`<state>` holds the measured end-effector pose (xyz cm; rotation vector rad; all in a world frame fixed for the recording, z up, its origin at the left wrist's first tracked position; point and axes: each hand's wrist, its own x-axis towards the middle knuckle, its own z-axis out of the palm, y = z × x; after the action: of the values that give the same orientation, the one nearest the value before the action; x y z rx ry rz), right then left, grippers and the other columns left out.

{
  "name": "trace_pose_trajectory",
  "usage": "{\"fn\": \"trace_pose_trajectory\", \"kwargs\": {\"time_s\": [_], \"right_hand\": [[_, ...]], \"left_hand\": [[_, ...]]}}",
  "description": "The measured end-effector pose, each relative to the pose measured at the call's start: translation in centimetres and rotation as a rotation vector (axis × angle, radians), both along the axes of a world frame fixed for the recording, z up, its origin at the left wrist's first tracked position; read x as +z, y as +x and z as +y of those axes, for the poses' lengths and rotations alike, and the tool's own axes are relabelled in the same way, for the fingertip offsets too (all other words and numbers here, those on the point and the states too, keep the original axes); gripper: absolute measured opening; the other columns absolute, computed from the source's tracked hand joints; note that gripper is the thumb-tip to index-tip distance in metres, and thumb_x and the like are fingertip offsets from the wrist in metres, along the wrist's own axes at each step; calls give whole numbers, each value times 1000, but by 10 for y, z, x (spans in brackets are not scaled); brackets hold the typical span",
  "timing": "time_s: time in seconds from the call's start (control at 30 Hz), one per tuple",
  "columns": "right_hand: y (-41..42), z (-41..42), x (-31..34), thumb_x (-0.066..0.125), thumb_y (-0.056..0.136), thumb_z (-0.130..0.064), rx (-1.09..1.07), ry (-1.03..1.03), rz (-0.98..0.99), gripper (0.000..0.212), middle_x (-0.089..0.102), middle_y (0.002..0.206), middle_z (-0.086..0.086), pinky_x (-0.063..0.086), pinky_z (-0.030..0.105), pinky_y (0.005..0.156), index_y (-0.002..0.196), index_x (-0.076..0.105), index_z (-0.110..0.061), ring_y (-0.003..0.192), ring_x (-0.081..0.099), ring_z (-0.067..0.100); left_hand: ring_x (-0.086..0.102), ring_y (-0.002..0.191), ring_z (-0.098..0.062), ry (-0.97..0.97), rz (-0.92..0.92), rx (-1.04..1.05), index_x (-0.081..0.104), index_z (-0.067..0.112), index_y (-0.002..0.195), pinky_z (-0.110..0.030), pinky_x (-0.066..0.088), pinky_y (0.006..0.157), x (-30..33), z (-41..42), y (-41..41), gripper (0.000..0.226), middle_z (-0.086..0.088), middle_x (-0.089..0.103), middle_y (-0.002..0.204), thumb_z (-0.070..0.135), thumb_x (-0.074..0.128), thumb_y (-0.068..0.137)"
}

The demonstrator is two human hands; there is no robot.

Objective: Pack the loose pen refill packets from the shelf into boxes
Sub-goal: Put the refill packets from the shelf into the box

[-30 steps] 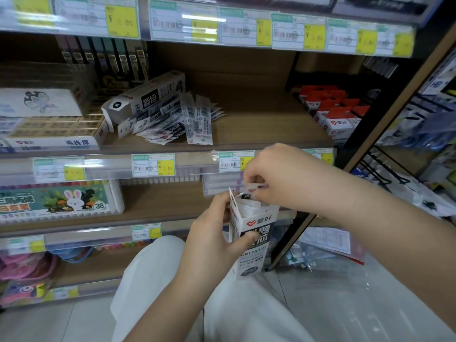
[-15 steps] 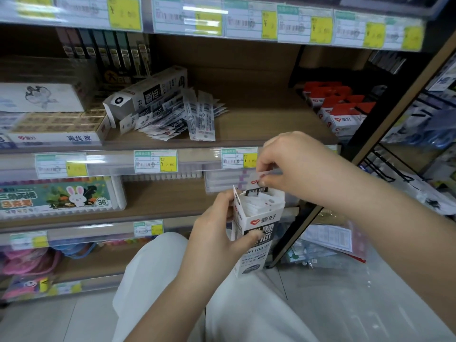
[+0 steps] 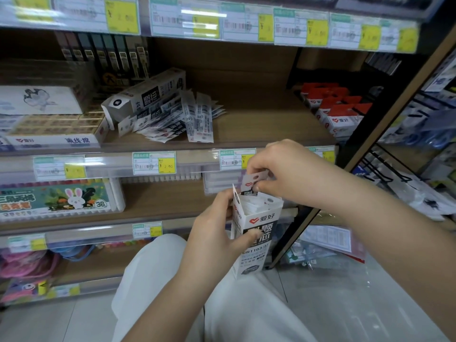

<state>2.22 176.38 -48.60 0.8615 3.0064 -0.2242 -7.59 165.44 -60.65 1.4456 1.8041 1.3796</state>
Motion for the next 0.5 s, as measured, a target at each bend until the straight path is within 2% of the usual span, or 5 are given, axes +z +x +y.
{"fn": "trace_pose_trajectory", "kwargs": {"time_s": [0.1, 0.2, 0.27, 0.37, 0.5], "right_hand": [[0, -1, 2, 65, 82, -22, -13, 25, -21, 18, 44, 65, -20, 45, 37, 87, 73, 52, -30, 77, 43, 11], [-5, -5, -2, 64, 83, -21, 12, 4, -12, 5, 63, 74, -11, 46, 36, 87, 78, 67, -20, 82, 54, 13], [-8, -9, -7, 62, 84, -22, 24, -4, -26, 8, 68, 83, -6, 45, 37, 87, 84, 71, -21, 87, 55, 15], [-8, -9, -5, 60, 85, -23, 16, 75, -47, 9, 63, 84, -5, 47, 34, 81, 87, 69, -23, 91, 55, 18], [-9, -5, 6, 57, 87, -18, -38, 168, -183, 11, 54, 85, -2, 38, 27, 69, 90, 65, -24, 92, 60, 25]], "left_hand": [[62, 98, 5, 1, 6, -10, 43, 49, 107, -32, 53, 87, 0, 2, 2, 64, 20, 67, 104, 17, 81, 67], [63, 95, 2, 7, 16, -7, 44, 48, 107, -34, 53, 84, -1, 4, 3, 61, 19, 67, 99, 18, 80, 67], [63, 94, 3, 4, 17, 2, 45, 46, 106, -32, 53, 84, -1, 4, 1, 60, 20, 67, 98, 17, 81, 67], [62, 98, 4, 3, -6, 6, 46, 44, 113, -30, 52, 87, -2, 2, -2, 65, 19, 68, 102, 16, 81, 67], [61, 99, 8, -9, -33, 1, 49, 35, 115, -25, 51, 89, -3, 2, -4, 61, 21, 67, 104, 15, 82, 68]]}}
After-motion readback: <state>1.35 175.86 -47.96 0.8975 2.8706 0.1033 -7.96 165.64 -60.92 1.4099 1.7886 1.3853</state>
